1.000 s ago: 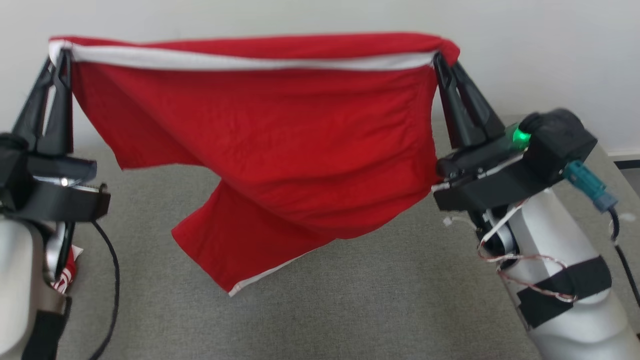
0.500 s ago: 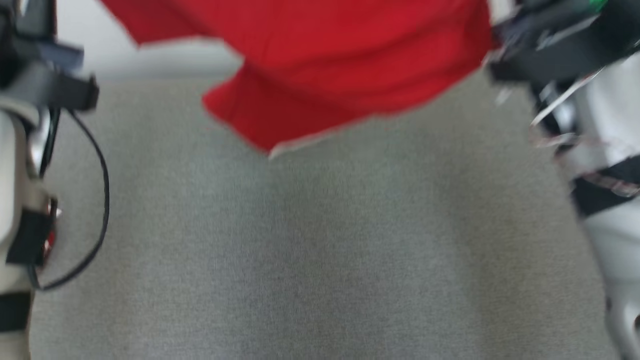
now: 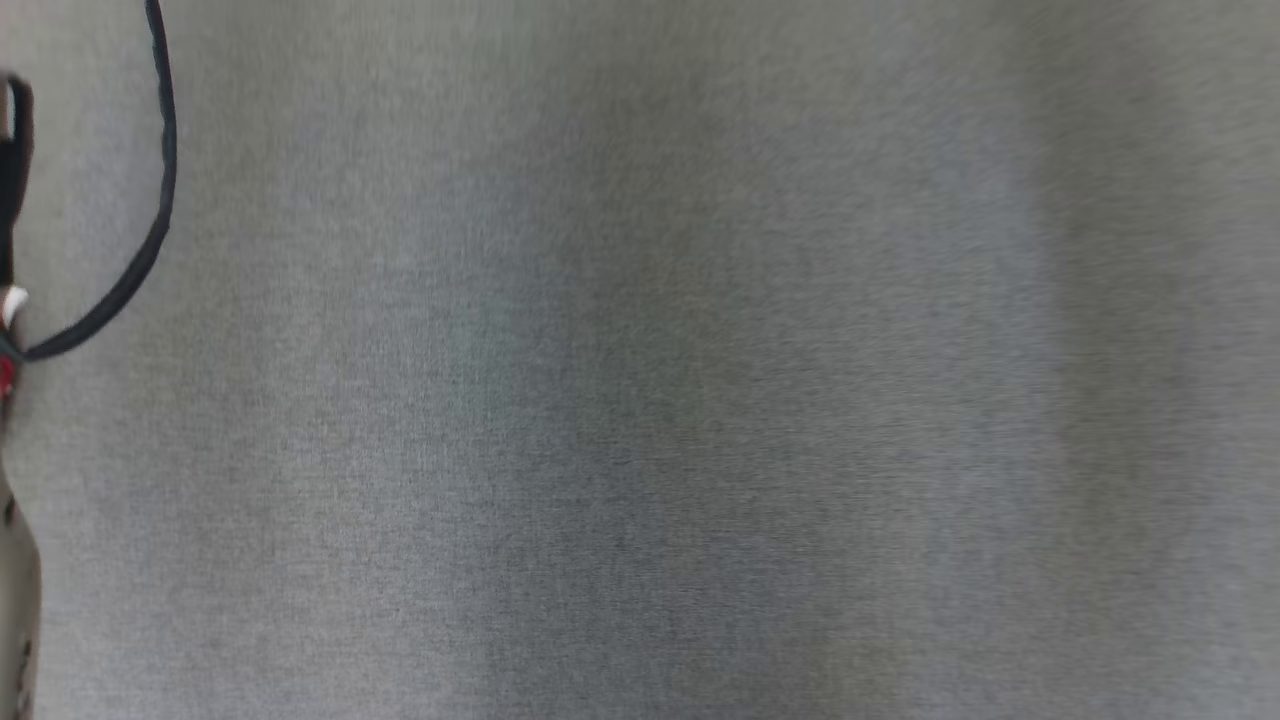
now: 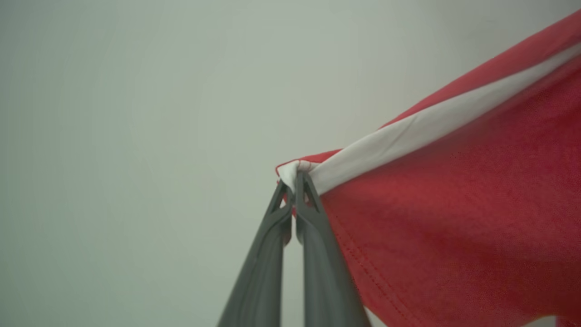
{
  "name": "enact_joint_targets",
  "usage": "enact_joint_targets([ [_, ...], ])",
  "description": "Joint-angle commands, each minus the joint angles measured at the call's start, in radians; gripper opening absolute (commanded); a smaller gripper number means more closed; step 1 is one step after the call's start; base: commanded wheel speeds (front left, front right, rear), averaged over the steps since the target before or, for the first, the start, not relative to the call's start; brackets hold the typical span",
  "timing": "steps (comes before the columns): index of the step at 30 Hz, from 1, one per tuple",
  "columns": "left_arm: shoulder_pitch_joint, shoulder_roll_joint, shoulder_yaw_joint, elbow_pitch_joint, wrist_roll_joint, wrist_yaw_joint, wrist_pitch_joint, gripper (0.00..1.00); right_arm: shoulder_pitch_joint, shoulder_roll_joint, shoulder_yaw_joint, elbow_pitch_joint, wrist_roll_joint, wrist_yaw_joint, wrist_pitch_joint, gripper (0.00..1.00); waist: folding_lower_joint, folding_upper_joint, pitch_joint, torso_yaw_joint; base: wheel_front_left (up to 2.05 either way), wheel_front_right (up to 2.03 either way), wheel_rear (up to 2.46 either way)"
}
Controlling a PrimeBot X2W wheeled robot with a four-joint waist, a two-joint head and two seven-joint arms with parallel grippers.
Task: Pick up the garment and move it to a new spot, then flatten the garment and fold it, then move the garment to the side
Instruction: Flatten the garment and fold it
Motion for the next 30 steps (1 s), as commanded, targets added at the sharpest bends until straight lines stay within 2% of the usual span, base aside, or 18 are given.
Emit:
enact_joint_targets([
  [1, -0.015, -0.004, -0.002, -0.008, 0.009, 0.007, -0.003, 0.00, -0.011, -0.002, -0.007, 0.003, -0.003, -0.002, 0.000, 0.00, -0.0004, -0.0002, 0.108, 0.057, 0.00, 0.00, 0.00],
  [8, 0.042, -0.041, -0.014, -0.071, -0.019, 0.047, -0.003, 0.00, 0.098, -0.016, -0.044, -0.056, -0.016, -0.002, 0.000, 0.00, -0.0004, -0.0002, 0.167, 0.066, 0.00, 0.00, 0.00],
  [15, 0.290, -0.080, 0.017, -0.151, -0.078, 0.084, -0.003, 0.00, 0.391, -0.039, -0.078, -0.168, 0.069, -0.002, 0.000, 0.00, -0.0004, -0.0002, 0.119, 0.042, 0.00, 0.00, 0.00],
  [21, 0.573, -0.120, 0.048, -0.151, -0.119, 0.058, -0.004, 0.00, 0.694, -0.014, -0.086, -0.227, 0.138, -0.002, 0.000, 0.00, -0.0004, -0.0002, 0.006, 0.010, 0.00, 0.00, 0.00],
  [23, 0.714, -0.148, 0.076, -0.128, -0.140, 0.035, -0.004, 0.00, 0.843, 0.011, -0.067, -0.232, 0.172, -0.002, 0.000, 0.00, -0.0004, -0.0002, -0.070, -0.008, 0.00, 0.00, 0.00],
  [30, 0.994, -0.202, 0.139, -0.076, -0.146, -0.010, -0.003, 0.00, 1.093, 0.048, -0.042, -0.220, 0.243, -0.002, 0.000, 0.00, -0.0004, -0.0002, -0.232, -0.042, 0.00, 0.00, 0.00],
])
